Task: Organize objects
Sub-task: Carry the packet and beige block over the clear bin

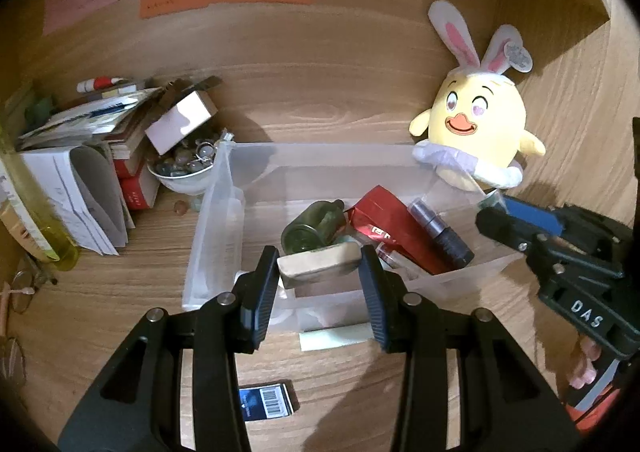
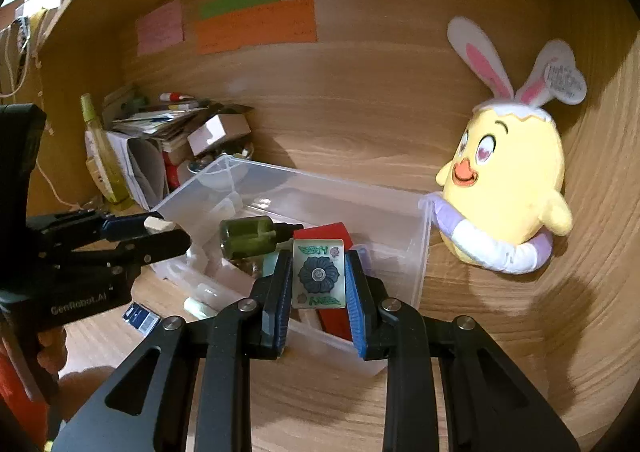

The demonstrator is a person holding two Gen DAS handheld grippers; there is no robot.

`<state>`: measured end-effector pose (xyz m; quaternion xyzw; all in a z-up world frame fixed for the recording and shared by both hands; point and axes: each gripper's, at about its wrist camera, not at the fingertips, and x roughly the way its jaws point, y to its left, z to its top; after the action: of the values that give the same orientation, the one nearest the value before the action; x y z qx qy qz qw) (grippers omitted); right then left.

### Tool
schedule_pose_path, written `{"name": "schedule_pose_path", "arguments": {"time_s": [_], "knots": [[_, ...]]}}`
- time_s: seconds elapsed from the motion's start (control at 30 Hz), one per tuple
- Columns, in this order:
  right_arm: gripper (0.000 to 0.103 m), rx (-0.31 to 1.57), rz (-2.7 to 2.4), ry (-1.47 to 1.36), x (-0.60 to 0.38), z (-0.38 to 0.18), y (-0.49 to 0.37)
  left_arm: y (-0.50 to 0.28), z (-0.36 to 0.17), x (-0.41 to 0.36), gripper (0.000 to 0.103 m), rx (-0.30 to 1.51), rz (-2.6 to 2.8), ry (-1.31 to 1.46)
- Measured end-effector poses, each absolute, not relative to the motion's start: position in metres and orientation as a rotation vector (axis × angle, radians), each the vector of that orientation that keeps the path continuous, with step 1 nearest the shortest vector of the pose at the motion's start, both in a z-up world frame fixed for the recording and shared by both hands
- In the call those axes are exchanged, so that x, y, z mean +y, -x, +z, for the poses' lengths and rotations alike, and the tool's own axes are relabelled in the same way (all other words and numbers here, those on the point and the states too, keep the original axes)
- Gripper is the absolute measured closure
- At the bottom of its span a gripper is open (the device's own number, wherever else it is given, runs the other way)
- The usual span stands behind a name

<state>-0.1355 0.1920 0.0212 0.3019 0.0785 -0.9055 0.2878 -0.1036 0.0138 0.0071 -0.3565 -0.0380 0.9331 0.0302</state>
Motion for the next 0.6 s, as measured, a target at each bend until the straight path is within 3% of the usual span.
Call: {"name": "schedule_pose_path", "arguments": {"time_s": [0.6], "knots": [[0.08,0.235,-2.413,-0.916,0.178,-0.009,0.159,0.13,-0.012,0.023,0.062,-0.11,2.806,1.161]]}}
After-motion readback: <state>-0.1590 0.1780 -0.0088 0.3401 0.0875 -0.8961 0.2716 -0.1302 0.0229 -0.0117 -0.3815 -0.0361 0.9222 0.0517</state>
